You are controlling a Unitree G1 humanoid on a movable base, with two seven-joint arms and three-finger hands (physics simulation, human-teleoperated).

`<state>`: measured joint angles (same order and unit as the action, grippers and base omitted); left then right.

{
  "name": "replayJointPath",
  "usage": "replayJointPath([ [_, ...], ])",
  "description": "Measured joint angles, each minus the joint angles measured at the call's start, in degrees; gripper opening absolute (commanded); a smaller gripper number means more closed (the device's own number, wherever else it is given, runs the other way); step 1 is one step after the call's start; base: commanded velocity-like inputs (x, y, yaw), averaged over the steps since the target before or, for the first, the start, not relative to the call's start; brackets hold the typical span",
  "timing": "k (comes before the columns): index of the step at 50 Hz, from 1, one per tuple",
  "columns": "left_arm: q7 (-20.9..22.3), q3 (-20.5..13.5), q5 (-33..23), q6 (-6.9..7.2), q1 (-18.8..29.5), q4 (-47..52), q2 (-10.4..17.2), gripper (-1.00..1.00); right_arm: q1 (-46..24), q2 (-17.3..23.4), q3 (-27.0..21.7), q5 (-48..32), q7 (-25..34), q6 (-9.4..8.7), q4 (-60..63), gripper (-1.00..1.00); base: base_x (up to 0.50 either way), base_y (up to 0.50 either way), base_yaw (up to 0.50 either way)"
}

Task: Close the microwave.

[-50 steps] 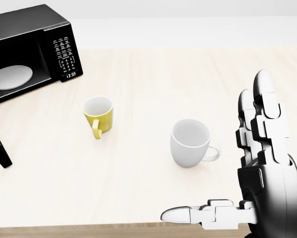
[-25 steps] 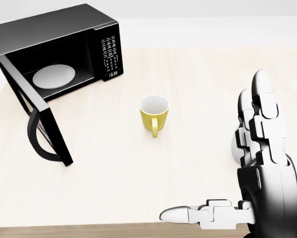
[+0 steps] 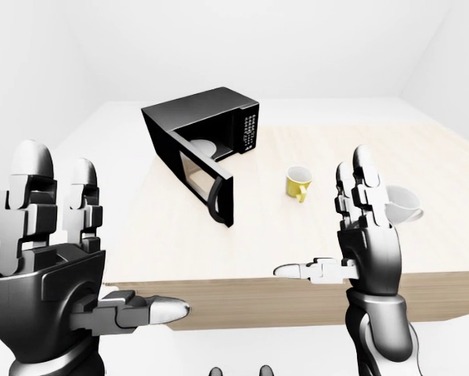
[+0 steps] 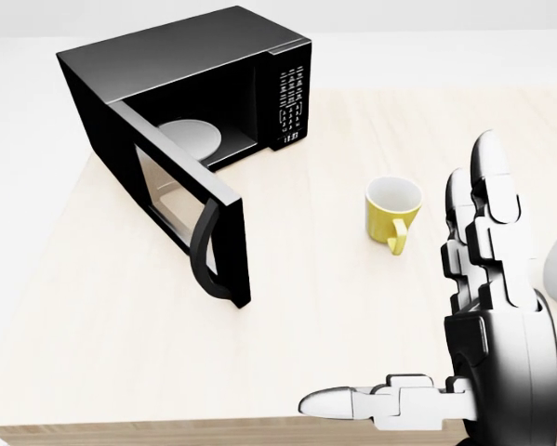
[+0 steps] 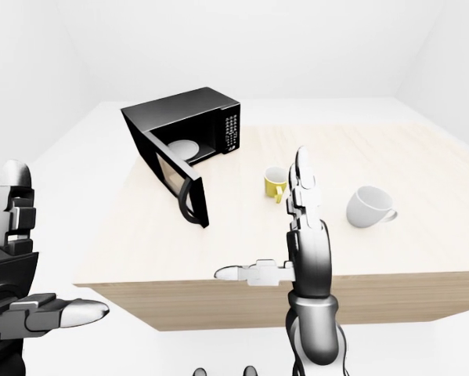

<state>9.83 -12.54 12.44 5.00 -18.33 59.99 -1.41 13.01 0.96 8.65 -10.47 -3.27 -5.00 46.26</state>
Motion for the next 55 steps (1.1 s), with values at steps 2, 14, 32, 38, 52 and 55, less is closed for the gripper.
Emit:
replayJointPath([
  [2, 0.18, -0.02, -0.17, 0.0, 0.02, 0.0, -0.18, 1.0, 0.0, 0.01, 0.02, -0.04, 0.0, 0.0, -0.06, 1.0, 0.0, 0.5, 0.0],
  [14, 0.92, -0.12, -0.86, 0.0, 0.19, 0.0, -0.88, 1.0, -0.01, -0.01, 0.01, -0.17, -0.01, 0.0, -0.41, 1.0, 0.0, 0.5, 0.0],
  [32, 2.35, -0.5, -2.55, 0.0, 0.6, -0.35, -2.21, 1.0, -0.02, -0.06, 0.52, -0.04, -0.33, 0.0, -1.12, 1.0, 0.0, 0.5, 0.0],
  [38, 2.6, -0.56, -2.92, 0.0, 0.73, -0.31, -2.45, 1.0, -0.02, -0.01, 0.64, 0.06, -0.45, 0.0, -1.3, 1.0, 0.0, 0.5, 0.0],
  [52, 2.72, -0.47, -3.52, 0.0, 0.89, -0.22, -2.64, 1.0, -0.06, 0.04, 0.68, 0.22, -0.55, 0.0, -1.58, 1.0, 0.0, 0.5, 0.0],
  [55, 2.67, -0.45, -3.7, 0.0, 0.97, -0.32, -2.68, 1.0, -0.07, 0.02, 0.63, 0.29, -0.59, 0.0, -1.61, 1.0, 0.0, 0.5, 0.0],
])
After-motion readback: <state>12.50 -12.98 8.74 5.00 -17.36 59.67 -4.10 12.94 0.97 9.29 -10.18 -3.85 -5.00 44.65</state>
